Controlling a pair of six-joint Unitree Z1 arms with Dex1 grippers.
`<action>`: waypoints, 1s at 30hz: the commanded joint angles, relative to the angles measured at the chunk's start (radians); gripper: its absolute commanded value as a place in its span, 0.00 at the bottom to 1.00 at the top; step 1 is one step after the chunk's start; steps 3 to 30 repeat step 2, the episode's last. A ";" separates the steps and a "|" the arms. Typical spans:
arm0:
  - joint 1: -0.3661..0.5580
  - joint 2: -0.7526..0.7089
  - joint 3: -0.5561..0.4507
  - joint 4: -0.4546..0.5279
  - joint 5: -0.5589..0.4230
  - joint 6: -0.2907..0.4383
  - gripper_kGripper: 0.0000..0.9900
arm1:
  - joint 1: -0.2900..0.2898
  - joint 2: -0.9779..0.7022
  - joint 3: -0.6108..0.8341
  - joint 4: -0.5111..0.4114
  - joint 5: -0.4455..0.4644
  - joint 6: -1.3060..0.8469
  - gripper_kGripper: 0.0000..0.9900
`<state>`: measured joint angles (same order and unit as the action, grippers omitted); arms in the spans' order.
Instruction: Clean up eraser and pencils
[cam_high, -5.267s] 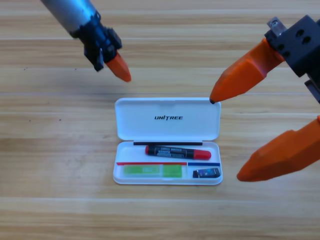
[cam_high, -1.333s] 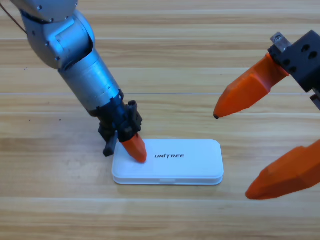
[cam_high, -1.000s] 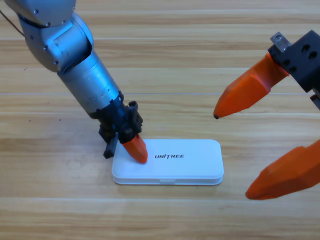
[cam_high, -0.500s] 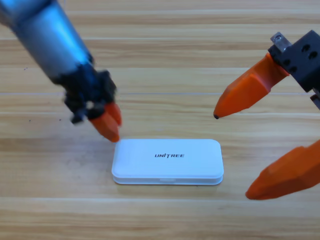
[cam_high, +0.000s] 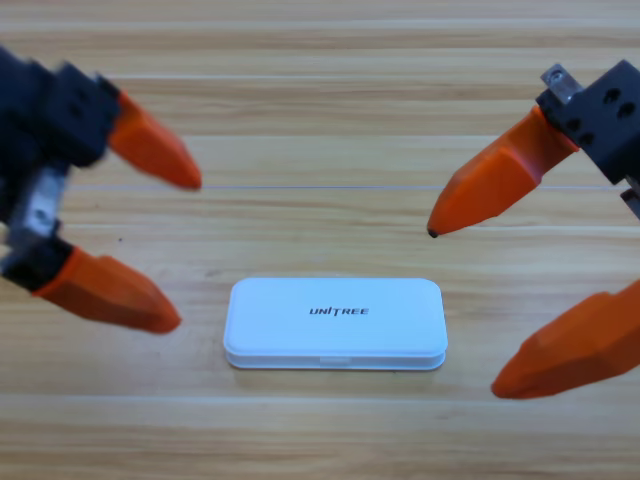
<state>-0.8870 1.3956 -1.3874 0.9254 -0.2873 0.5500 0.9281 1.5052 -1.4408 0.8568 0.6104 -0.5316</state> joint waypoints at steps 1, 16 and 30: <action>-0.044 -0.122 0.136 -0.155 -0.027 0.057 1.00 | 0.028 0.003 0.031 -0.035 0.008 0.004 1.00; -0.046 -0.119 0.142 -0.165 -0.029 0.062 1.00 | 0.028 0.003 0.031 -0.033 0.008 0.004 1.00; -0.046 -0.119 0.142 -0.165 -0.029 0.062 1.00 | 0.028 0.003 0.031 -0.033 0.008 0.004 1.00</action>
